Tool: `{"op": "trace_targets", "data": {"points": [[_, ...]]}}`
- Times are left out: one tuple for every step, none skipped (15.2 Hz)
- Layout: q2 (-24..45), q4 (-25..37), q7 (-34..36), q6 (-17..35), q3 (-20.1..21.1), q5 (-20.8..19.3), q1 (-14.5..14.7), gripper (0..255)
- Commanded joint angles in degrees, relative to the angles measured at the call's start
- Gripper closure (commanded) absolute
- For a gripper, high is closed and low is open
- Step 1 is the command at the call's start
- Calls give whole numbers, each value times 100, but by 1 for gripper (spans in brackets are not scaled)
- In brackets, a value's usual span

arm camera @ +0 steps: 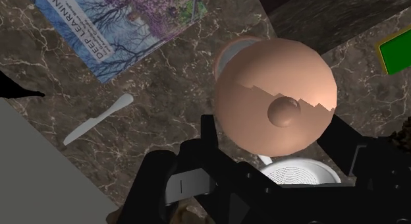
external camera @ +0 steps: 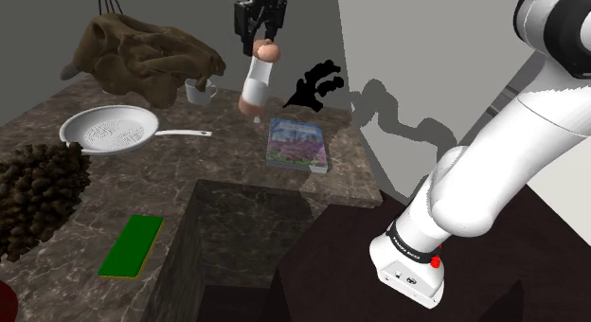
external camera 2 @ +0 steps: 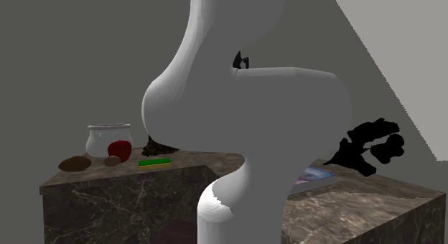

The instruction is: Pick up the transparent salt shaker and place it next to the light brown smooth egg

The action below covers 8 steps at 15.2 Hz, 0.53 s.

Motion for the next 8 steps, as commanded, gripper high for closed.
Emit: {"op": "trace_targets", "data": {"points": [[56, 218, 3, -165, 7, -9, 4, 255], [75, 319, 1, -246, 9, -11, 4, 255], [97, 422, -1, -328, 10, -15, 5, 255], [120, 527, -3, -411, 12, -18, 6, 255], [145, 634, -5, -494, 14, -22, 6, 255], [171, 744, -6, -578, 16, -26, 7, 255], [186, 807, -7, -625, 17, -29, 8, 255], [150, 711, 124, -573, 86, -23, 68, 255]]}}
